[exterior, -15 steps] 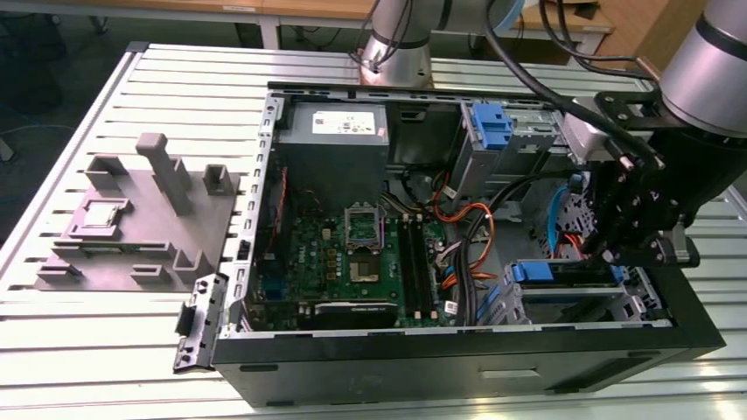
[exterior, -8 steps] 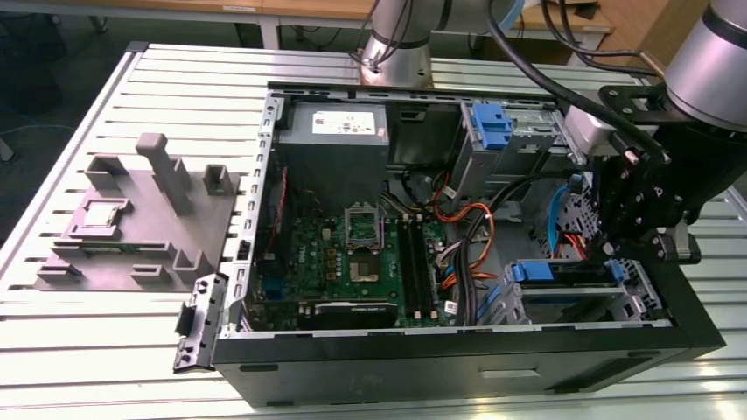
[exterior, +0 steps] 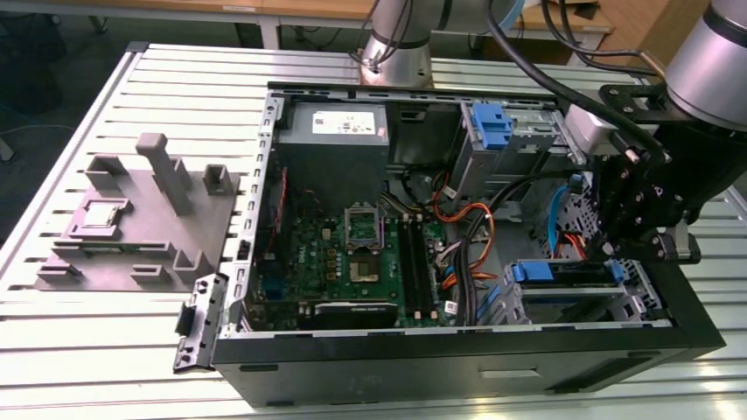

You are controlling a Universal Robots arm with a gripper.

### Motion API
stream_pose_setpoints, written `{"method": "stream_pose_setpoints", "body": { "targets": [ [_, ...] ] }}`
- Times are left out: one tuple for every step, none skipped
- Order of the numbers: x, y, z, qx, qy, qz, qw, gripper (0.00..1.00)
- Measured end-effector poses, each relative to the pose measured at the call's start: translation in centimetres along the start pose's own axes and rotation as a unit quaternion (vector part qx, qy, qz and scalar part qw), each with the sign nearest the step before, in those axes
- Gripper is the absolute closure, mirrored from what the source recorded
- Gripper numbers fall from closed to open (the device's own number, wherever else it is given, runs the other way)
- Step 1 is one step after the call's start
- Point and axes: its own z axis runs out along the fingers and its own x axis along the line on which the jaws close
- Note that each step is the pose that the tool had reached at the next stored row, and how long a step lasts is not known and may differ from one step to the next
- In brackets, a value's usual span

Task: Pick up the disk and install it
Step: 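Insert the second disk wire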

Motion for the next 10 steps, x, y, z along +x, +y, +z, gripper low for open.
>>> {"method": "stream_pose_setpoints", "body": {
  "targets": [
    [0.0,0.0,0.0,0.0,0.0,0.0,1.0,0.9],
    [0.0,0.0,0.0,-0.0001,0.0,0.0,1.0,0.9],
    [0.0,0.0,0.0,-0.0001,0.0,0.0,1.0,0.9],
    [0.0,0.0,0.0,-0.0002,0.0,0.0,1.0,0.9],
    [0.0,0.0,0.0,-0.0002,0.0,0.0,1.0,0.9],
    [0.0,0.0,-0.01,-0.0002,0.0,0.0,1.0,0.9],
    [0.0,0.0,-0.01,-0.0003,0.0,0.0,1.0,0.9],
    [0.0,0.0,0.0,-0.0003,0.0,0.0,1.0,0.9],
    [0.0,0.0,-0.01,-0.0003,0.0,0.0,1.0,0.9],
    [0.0,0.0,-0.01,-0.0004,0.0,0.0,1.0,0.9]
  ]
}}
